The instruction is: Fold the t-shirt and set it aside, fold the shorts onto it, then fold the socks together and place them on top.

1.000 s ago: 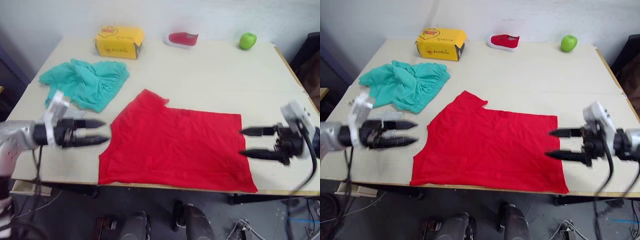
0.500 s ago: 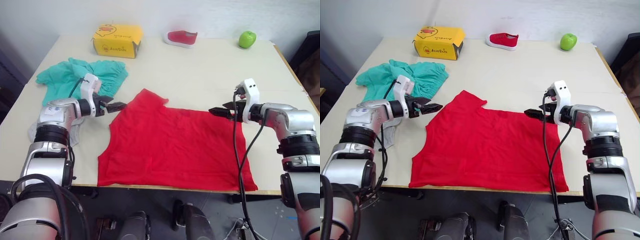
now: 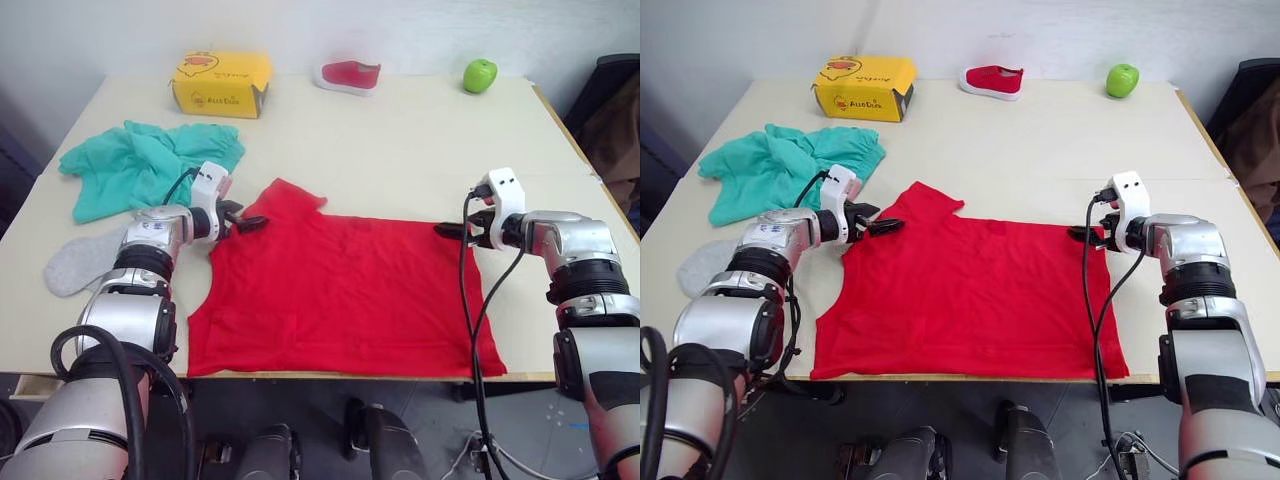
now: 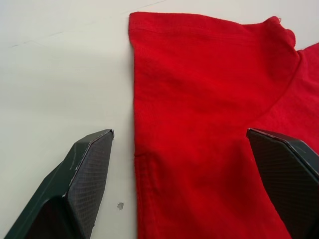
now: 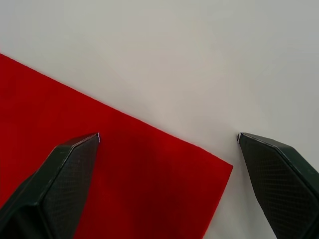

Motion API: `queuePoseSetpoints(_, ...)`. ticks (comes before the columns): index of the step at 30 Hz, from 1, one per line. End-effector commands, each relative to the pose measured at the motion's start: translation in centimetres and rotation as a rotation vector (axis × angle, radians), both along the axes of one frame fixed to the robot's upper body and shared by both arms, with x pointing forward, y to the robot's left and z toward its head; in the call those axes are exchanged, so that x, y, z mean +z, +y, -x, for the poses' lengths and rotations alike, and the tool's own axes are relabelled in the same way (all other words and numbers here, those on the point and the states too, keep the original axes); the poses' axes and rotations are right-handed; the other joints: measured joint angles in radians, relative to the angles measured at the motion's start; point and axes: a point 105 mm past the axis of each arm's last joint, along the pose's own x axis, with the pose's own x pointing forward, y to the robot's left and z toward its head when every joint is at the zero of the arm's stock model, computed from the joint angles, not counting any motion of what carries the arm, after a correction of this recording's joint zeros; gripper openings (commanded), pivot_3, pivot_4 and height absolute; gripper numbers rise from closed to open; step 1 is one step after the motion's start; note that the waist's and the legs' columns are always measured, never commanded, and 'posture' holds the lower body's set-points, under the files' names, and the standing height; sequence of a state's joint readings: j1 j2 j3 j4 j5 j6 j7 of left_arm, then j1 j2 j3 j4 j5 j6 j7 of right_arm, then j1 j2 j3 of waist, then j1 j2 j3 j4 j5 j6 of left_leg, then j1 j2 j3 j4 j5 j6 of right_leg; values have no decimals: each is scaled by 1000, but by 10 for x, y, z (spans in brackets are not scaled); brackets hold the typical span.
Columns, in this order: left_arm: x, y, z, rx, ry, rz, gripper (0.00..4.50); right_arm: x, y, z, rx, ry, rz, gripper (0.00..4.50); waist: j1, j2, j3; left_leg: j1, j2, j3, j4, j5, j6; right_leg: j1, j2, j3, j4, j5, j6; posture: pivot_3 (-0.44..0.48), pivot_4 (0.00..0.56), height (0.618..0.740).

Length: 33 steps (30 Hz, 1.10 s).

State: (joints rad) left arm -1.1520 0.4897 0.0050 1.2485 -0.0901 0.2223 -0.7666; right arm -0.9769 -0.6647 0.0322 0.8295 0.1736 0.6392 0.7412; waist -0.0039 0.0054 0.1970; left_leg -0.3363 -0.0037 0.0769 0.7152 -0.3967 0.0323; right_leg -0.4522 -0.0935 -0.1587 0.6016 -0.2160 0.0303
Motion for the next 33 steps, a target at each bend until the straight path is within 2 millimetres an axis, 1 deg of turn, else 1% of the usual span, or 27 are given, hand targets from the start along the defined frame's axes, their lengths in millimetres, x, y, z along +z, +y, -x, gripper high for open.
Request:
queuePoseSetpoints(1, 2, 3, -2, 14, -10, -32, 3840, 5, -9, 1, -39, 12, 7, 4500, 0, 0, 0, 0, 0, 0, 0, 0, 0, 0, 0, 0, 0, 0, 0, 0, 150, 740)
queuePoseSetpoints(4, 0, 3, -1, 5, -8, -40, 2962, 1, -9, 4, -23, 25, 20, 3953, 0, 0, 0, 0, 0, 0, 0, 0, 0, 0, 0, 0, 1, 0, 0, 0, 150, 740)
queuePoseSetpoints(5, 0, 3, -1, 3, -7, -39, 2630, 0, -9, 4, -23, 25, 21, 3563, 1, 0, 0, 0, 0, 0, 0, 0, 0, 0, -1, 0, 1, 0, 0, 0, 150, 740)
queuePoseSetpoints(6, 0, 3, -1, 1, -8, -39, 2353, 0, -8, 4, -21, 19, 23, 3281, 1, 0, 0, 0, 0, 0, 0, 0, 0, 0, -1, 0, 1, 0, 0, 0, 150, 740)
queuePoseSetpoints(9, -1, 3, -1, 2, -11, -35, 1400, 2, -8, 3, -21, 0, 31, 2242, 0, 0, 0, 0, 0, 0, 0, 0, 0, 0, -1, 0, 0, 0, 0, 0, 150, 740)
queuePoseSetpoints(11, -1, 3, 0, -2, -12, -35, 747, 2, -9, 3, -21, -7, 38, 1527, 0, 0, 0, 0, 0, 0, 0, 0, 0, 0, -1, 0, 1, 0, 0, 0, 150, 740)
queuePoseSetpoints(12, -1, 3, 0, -4, -13, -35, 365, 3, -9, 3, -18, -11, 41, 1101, 0, 0, 0, 0, 0, 0, 0, 0, 0, 0, -1, 0, 1, 0, 0, 0, 150, 740)
queuePoseSetpoints(13, -1, 3, 0, -5, -13, -35, 107, 3, -9, 3, -16, -12, 42, 814, 0, 0, 0, 0, 0, 0, 0, 0, 0, 0, 0, 0, 1, 0, 0, 0, 150, 740)
queuePoseSetpoints(14, -1, 2, 0, -7, -15, -31, 0, 4, -9, 4, -10, -18, 43, 453, 0, 0, 0, 0, 0, 0, 0, 0, 0, 0, -1, 0, 1, 0, 0, 0, 150, 740)
queuePoseSetpoints(15, -1, 3, 0, -9, -16, -28, 0, 5, -9, 5, -1, -26, 45, 77, 0, 0, 0, 0, 0, 0, 0, 0, 0, 0, -1, 0, 1, 0, 0, 0, 150, 740)
queuePoseSetpoints(27, 6, 8, 3, -29, -38, 4, 0, 11, -7, 8, 32, -85, 49, 34, 0, 0, 0, 0, 0, 0, 0, 0, 0, -1, 0, 0, 1, 0, 0, 0, 150, 740)
queuePoseSetpoints(30, 12, 8, 2, -36, -79, 12, 0, 17, -5, 7, 40, -133, 33, 34, 0, 0, 0, -1, 0, 0, 0, 0, 0, -1, -1, 0, 0, 0, 0, 0, 150, 740)
queuePoseSetpoints(33, 25, 11, 2, -44, -146, 38, 0, 32, -1, 12, 82, -226, 11, 34, 1, 0, 0, -1, 0, 0, 0, 0, 0, -2, 0, 0, 1, 0, 0, 0, 150, 740)
